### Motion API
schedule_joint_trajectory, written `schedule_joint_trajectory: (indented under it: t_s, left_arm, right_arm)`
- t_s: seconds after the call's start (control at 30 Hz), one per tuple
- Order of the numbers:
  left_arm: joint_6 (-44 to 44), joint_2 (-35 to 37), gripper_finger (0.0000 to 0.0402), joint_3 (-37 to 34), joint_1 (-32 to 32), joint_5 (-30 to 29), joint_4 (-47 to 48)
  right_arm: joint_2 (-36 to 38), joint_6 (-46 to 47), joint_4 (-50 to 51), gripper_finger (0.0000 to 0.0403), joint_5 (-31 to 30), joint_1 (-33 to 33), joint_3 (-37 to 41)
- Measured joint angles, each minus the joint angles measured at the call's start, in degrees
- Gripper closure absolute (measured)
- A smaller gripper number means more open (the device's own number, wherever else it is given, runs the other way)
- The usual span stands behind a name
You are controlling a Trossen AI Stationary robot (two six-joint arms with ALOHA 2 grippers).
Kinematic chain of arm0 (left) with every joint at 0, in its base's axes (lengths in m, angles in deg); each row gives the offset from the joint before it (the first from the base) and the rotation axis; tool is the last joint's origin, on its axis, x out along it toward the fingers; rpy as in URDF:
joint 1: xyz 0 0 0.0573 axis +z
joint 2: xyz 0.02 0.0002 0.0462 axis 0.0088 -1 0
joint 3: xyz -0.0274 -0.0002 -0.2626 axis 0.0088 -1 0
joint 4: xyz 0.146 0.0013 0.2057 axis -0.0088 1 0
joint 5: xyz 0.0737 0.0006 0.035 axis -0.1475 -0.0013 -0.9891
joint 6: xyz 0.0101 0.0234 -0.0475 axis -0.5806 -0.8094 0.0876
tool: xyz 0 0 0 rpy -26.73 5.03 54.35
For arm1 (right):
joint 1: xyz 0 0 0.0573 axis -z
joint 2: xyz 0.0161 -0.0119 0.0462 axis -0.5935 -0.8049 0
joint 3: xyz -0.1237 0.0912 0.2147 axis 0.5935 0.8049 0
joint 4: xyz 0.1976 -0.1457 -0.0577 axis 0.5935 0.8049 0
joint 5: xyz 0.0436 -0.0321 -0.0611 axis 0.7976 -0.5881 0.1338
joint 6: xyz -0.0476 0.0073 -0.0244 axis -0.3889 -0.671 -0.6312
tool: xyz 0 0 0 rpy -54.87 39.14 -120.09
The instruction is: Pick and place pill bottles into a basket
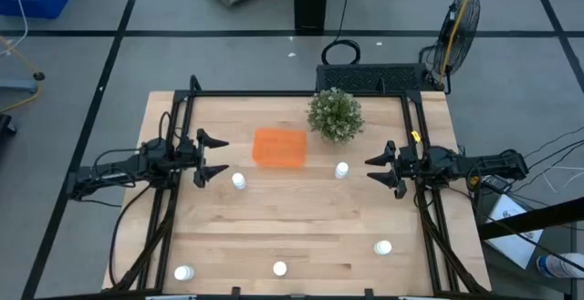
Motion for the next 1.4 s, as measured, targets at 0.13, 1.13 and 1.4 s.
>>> schedule_joint_trajectory:
  t_s: [0.13, 1.13, 1.4]
  left_arm:
    - [0.0, 0.0, 0.0023, 0.0, 0.0, 0.0, 0.0]
    - [0.0, 0.0, 0.0023, 0.0, 0.0, 0.0, 0.0]
    - [0.0, 0.0, 0.0023, 0.0, 0.0, 0.0, 0.0]
  right_arm:
    - [0.0, 0.0, 0.0, 0.0196, 0.0, 0.0, 0.0]
    - [0.0, 0.0, 0.0, 0.0198, 0.0, 0.0, 0.0]
    - [0.0, 0.2, -0.8, 0.0195, 0.0, 0.0, 0.0]
